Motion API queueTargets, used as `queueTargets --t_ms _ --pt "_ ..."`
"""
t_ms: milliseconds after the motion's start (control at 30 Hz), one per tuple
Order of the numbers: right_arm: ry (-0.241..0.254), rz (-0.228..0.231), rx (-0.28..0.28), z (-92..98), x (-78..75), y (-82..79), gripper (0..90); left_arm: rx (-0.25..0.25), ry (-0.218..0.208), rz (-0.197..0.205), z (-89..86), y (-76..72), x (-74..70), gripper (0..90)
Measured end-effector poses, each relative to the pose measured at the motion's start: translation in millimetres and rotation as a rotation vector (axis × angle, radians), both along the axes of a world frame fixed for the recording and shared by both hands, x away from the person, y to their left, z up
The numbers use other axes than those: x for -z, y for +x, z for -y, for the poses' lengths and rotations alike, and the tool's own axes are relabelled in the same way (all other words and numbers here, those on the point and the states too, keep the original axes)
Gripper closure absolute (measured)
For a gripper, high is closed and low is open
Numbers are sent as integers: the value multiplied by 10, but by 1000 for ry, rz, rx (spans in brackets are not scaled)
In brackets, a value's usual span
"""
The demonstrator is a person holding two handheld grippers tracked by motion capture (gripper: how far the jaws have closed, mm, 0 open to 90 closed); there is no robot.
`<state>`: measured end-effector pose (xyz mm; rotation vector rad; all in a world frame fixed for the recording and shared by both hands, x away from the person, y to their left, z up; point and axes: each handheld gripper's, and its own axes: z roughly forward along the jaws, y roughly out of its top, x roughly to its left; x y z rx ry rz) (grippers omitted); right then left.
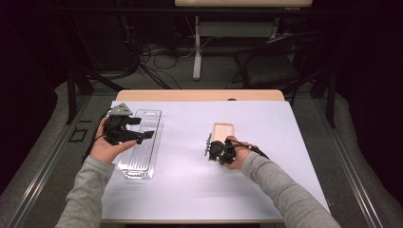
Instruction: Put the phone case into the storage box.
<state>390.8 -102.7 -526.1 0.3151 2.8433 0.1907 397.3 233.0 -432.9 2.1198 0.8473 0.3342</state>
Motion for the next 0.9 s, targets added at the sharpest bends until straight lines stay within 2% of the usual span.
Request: queueTargets --t_ms 567,700,867,900 --pt "5 -4 -17 12 18 18 848 0 6 -1 1 4 7 219" --pt "13 -16 -23 24 17 37 848 0 6 -1 2 4 8 219" --pt "33 -51 -22 52 12 82 849 -3 5 -3 0 6 9 219" --pt "46 -71 -17 67 11 103 849 -2 5 -4 -1 7 10 219"
